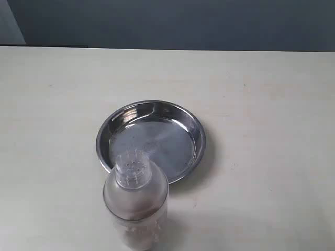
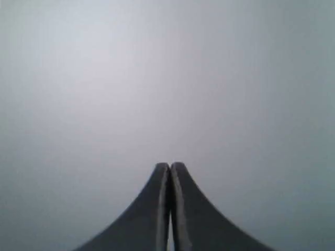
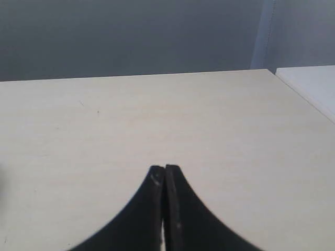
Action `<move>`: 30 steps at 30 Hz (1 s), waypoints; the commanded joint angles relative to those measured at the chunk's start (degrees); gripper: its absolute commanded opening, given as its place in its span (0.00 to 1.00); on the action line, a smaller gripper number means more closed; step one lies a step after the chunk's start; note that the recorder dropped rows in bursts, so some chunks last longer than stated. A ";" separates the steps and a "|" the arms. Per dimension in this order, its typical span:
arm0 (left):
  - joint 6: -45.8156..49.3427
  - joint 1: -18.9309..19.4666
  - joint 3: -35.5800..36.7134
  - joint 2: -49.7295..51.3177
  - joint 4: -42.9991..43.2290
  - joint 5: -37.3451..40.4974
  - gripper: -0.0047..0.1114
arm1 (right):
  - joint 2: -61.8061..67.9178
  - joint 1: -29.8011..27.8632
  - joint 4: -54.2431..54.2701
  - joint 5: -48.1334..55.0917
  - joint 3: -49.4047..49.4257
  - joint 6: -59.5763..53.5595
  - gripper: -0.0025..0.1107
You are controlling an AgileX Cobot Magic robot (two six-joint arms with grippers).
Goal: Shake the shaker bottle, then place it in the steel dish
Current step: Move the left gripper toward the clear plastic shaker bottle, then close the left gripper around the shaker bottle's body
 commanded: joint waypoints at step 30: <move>-40.20 -8.31 6.60 44.80 62.93 -51.83 0.95 | -0.27 -0.20 0.01 -0.77 0.07 -0.11 0.01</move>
